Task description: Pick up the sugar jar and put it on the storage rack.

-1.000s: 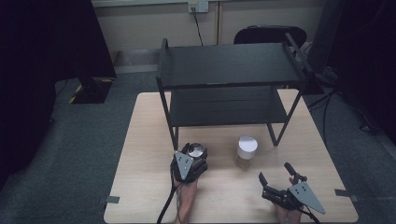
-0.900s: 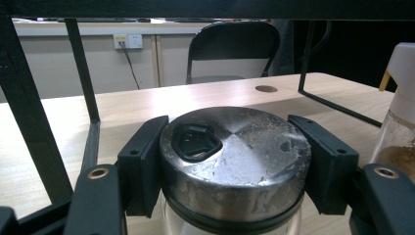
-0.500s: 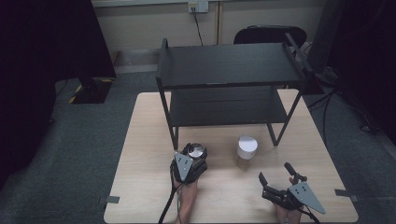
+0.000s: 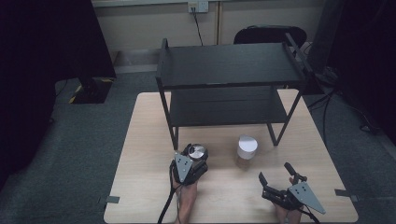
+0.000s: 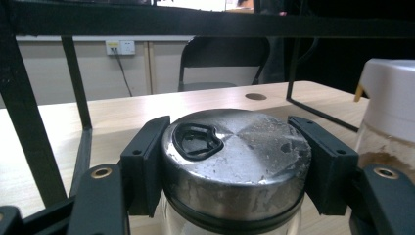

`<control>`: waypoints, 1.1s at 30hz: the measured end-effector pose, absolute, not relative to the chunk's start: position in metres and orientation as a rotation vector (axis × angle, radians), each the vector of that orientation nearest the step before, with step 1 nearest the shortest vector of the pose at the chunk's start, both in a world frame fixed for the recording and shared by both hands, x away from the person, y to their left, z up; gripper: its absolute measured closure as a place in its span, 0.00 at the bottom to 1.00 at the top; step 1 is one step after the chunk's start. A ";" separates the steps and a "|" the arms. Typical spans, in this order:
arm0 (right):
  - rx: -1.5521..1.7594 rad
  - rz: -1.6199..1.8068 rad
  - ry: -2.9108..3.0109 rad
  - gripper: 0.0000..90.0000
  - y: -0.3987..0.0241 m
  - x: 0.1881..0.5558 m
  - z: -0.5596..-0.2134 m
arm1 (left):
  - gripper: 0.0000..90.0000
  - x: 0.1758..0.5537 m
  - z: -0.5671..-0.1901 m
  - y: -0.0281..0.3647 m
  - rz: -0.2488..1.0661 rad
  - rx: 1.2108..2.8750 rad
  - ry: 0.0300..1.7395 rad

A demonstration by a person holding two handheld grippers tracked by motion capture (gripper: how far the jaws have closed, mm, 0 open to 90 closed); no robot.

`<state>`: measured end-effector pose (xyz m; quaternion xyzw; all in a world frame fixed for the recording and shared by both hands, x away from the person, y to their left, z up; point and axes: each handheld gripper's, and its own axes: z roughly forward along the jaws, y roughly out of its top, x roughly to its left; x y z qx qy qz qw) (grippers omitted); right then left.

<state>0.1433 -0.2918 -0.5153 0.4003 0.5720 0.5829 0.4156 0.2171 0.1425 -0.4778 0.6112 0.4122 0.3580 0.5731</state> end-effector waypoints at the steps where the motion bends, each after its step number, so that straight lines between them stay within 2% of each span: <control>1: 1.006 1.463 1.436 0.01 -0.292 0.143 -0.515 | 0.39 0.217 -0.475 0.143 0.838 1.441 0.960; 13: 1.007 1.463 1.436 0.01 -0.291 0.143 -0.515 | 0.39 0.213 -0.461 0.147 0.832 1.428 0.916; 33: 1.009 1.462 1.436 0.01 -0.291 0.143 -0.515 | 0.39 0.209 -0.416 0.162 0.803 1.411 0.819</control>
